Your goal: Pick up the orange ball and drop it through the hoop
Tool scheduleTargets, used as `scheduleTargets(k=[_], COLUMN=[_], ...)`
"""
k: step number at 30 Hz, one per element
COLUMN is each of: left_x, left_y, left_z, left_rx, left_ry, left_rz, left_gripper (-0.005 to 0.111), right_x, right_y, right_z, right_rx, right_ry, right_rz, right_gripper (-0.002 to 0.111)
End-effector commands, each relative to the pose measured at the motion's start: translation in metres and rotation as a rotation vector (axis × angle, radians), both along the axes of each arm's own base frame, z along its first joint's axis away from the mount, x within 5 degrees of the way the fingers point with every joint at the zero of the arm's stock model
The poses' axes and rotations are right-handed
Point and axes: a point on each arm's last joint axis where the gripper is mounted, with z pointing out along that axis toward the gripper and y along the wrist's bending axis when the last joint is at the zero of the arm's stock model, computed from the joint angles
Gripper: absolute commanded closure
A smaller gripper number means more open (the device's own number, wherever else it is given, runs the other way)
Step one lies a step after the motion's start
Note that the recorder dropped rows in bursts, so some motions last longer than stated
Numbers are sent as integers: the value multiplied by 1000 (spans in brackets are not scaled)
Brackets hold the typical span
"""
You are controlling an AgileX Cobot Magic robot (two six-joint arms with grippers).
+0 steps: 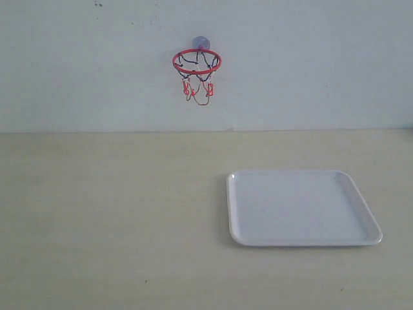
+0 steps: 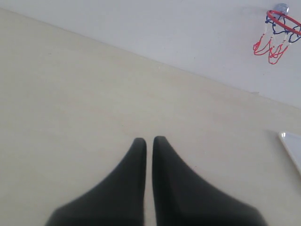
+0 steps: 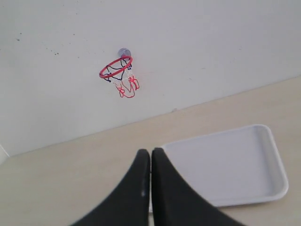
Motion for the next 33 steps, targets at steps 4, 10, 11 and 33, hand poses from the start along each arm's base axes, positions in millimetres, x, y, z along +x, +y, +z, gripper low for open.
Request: scheduleTargets(k=[4,10,11,33], left_x=[0,0,0,0], left_y=[0,0,0,0], left_z=[1,1,1,1], left_rx=[1,1,1,1], left_ry=[-13,-13,-13,-13], left_rz=[-8,-8,-8,-8], left_gripper=[103,103,103,103], right_x=[4,6,6,6], right_y=[-4,-9,-10,-16], right_z=[-38,-49,-49,-52], right_rx=[-178,-141,-180,-385], right_ry=[135,191,186,170], right_rz=[-33,-96,-103,-128], right_gripper=[109,109,109,109])
